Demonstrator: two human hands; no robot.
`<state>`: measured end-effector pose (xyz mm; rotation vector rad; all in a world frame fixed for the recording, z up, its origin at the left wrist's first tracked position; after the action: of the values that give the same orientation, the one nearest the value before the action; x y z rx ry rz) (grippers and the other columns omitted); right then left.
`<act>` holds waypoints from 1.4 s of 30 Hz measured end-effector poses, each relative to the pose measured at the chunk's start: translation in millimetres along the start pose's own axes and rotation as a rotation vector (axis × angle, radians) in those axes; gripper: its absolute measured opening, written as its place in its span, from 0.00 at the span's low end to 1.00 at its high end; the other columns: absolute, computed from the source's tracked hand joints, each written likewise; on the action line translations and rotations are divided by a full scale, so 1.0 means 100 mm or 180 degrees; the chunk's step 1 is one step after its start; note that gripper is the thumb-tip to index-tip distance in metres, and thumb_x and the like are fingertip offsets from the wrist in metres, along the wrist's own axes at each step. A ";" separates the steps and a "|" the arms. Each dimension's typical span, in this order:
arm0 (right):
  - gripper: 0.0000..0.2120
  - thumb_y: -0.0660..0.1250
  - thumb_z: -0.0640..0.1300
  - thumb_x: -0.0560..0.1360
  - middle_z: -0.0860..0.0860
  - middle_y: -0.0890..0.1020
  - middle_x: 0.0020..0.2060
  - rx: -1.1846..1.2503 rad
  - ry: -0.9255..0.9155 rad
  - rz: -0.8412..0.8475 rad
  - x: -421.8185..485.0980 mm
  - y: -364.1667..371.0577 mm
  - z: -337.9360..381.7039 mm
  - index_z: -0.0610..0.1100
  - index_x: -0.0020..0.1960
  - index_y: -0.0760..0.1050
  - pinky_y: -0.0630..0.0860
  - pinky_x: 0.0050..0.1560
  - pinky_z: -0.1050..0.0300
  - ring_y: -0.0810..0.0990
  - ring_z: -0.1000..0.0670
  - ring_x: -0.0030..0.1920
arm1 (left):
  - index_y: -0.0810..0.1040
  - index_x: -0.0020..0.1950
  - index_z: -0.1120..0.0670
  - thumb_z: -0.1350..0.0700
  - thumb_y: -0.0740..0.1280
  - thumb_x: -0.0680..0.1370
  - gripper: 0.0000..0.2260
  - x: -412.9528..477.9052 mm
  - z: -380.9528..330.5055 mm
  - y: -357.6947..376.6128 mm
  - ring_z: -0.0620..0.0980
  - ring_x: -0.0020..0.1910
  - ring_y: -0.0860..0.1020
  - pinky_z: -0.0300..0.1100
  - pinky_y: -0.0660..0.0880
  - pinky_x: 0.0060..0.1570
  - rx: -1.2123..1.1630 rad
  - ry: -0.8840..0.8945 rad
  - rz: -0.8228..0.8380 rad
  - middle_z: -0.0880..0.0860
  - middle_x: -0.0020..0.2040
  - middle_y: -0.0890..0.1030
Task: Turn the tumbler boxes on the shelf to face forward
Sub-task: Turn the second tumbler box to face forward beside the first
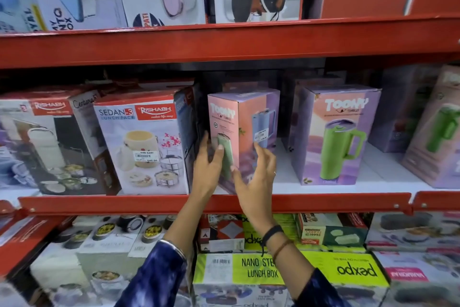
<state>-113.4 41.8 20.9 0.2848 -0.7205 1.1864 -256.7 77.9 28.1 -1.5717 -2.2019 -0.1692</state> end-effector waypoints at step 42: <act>0.31 0.69 0.50 0.72 0.49 0.76 0.67 0.0300 0.0369 0.0544 0.62 -0.41 -0.56 0.50 0.73 0.64 0.73 0.66 0.48 0.74 0.52 0.66 | 0.64 0.70 0.37 0.23 0.45 0.68 0.36 -0.21 -0.12 0.09 0.51 0.73 0.65 0.61 0.64 0.70 -0.0364 -0.0068 0.0059 0.47 0.75 0.66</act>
<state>-44.3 103.8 25.9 0.2341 -0.5974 1.3902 -239.4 59.2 28.9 -1.6610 -2.2286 -0.2785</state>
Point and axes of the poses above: each hand's wrist, its own x-axis towards the middle knuckle, its own y-axis out of the palm, z = x × y, the point moved 8 cm from there along x, towards the middle knuckle
